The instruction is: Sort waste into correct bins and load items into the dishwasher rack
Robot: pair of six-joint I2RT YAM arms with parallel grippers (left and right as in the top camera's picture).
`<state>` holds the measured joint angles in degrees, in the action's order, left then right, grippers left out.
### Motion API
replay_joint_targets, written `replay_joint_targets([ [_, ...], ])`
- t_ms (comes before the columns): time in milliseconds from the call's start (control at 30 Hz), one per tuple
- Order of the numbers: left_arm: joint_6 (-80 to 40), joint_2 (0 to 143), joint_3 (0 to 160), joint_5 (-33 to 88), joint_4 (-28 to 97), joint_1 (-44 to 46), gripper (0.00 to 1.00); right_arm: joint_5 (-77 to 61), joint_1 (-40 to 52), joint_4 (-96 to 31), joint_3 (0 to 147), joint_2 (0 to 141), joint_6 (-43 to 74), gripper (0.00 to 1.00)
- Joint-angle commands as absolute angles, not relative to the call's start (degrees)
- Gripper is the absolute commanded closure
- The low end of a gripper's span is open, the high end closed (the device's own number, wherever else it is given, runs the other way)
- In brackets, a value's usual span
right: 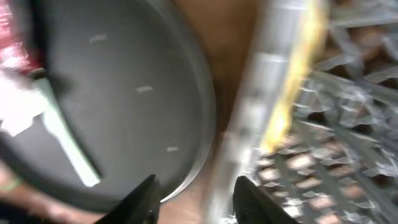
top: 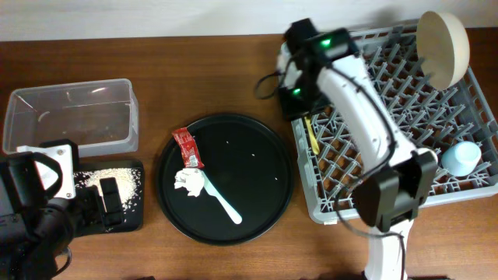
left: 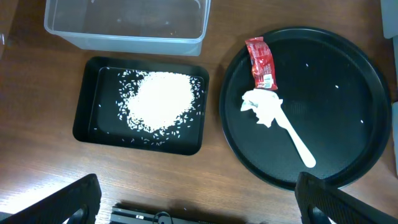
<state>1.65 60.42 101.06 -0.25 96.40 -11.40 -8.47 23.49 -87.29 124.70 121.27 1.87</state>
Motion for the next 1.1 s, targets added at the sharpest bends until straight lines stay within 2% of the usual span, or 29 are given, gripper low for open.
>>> replay_joint_targets([
  [0, 1.7, 60.2, 101.4, -0.3, 96.3, -11.8, 0.01, -12.9, 33.1, -86.2, 122.0, 120.5, -2.0, 0.6],
  [133, 1.7, 60.2, 101.4, -0.3, 96.3, -11.8, 0.01, -11.1, 43.3, -79.8, 113.3, 120.6, -4.7, 0.55],
  [267, 1.7, 60.2, 101.4, -0.3, 96.3, -11.8, 0.01, -10.1, 50.1, -74.1, 105.6, 120.7, -6.0, 0.55],
  [467, 1.7, 60.2, 101.4, -0.3, 96.3, -11.8, 0.01, -3.5, 56.1, -64.1, 95.4, 120.7, -7.1, 0.54],
  [633, 1.7, 60.2, 101.4, -0.3, 96.3, -11.8, 0.01, 0.7, 56.1, -57.2, 92.4, 122.3, -7.2, 0.54],
  [1067, 1.7, 60.2, 101.4, -0.3, 96.3, -11.8, 0.01, -0.8, 55.9, -54.4, 92.4, 125.2, -11.7, 0.5],
])
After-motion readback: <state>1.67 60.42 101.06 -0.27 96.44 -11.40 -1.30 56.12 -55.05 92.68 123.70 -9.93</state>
